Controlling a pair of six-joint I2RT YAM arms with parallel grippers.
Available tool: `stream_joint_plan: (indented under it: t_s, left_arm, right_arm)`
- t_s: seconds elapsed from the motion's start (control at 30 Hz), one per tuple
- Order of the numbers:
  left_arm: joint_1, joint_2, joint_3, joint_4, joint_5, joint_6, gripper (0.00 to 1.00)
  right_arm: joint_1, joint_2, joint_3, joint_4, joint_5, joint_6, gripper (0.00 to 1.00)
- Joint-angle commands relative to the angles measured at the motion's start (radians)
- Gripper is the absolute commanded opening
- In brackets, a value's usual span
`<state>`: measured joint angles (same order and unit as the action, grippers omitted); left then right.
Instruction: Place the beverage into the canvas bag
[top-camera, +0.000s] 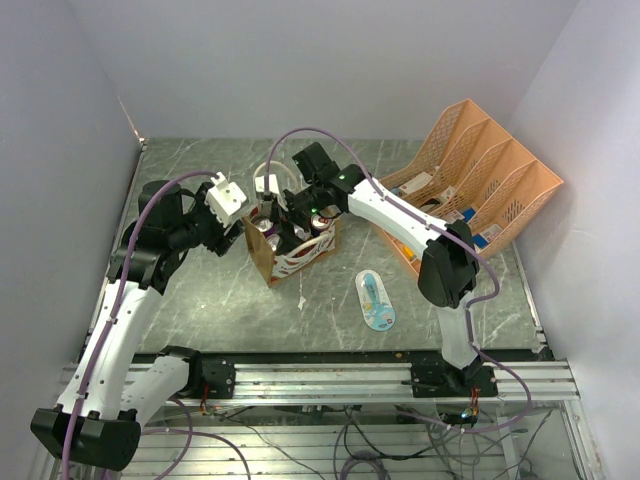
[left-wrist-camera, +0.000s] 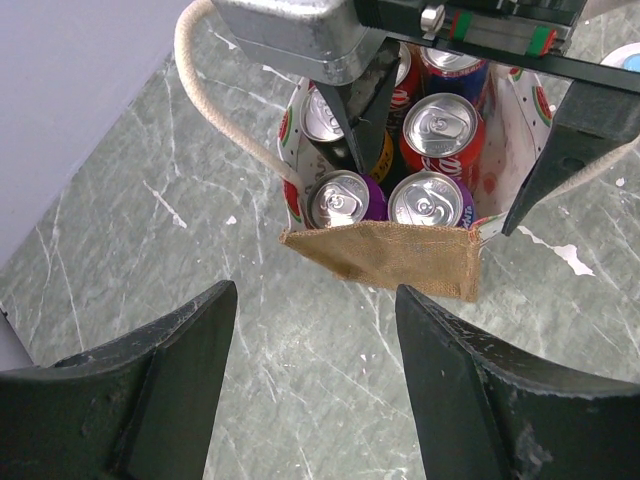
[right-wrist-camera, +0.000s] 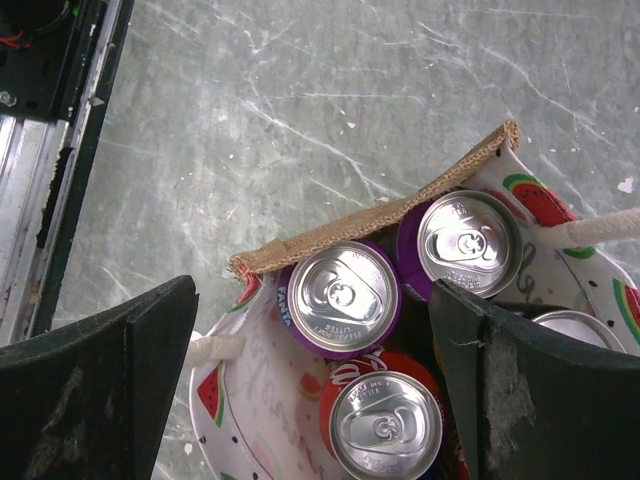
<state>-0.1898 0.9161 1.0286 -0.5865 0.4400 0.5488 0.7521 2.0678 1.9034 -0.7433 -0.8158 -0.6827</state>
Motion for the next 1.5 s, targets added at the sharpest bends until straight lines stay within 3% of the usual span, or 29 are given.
stream_joint_plan:
  t_s: [0.0,0.3,0.5,0.63,0.73,0.97,1.07,1.17,1.23,1.47]
  left_arm:
    - [0.015,-0.019,-0.002,0.046,-0.015,-0.01,0.75]
    - [0.016,-0.016,-0.011,0.065,-0.038,-0.021,0.76]
    - [0.018,-0.011,-0.001,0.077,-0.068,-0.043,0.78]
    - [0.019,0.027,0.052,0.029,-0.087,-0.025,0.81]
    - [0.018,0.077,0.115,-0.028,-0.166,-0.027,0.84]
    - [0.02,0.103,0.088,0.071,-0.39,-0.158,0.87]
    - [0.021,0.076,0.06,0.114,-0.44,-0.185,0.9]
    - [0.022,0.035,0.021,0.155,-0.498,-0.21,1.0]
    - [0.024,0.007,-0.009,0.185,-0.521,-0.239,0.99]
    - [0.051,-0.103,-0.116,0.296,-0.537,-0.325,0.99]
  right_arm:
    - [0.003,-0.068,0.0,0.026,-0.025,0.039,1.0]
    - [0.001,-0.158,-0.049,0.081,0.035,0.119,1.0]
    - [-0.027,-0.296,-0.182,0.19,0.185,0.201,1.0]
    - [-0.159,-0.43,-0.282,0.263,0.25,0.262,1.0]
    - [-0.324,-0.491,-0.304,0.25,0.271,0.348,1.0]
    - [-0.539,-0.618,-0.491,0.251,0.443,0.437,1.0]
    - [-0.578,-0.683,-0.599,0.313,0.581,0.488,1.0]
    - [-0.586,-0.759,-0.713,0.379,0.717,0.503,1.0]
    - [-0.589,-0.805,-0.772,0.419,0.772,0.516,1.0]
    - [-0.65,-0.898,-0.822,0.43,0.786,0.511,1.0]
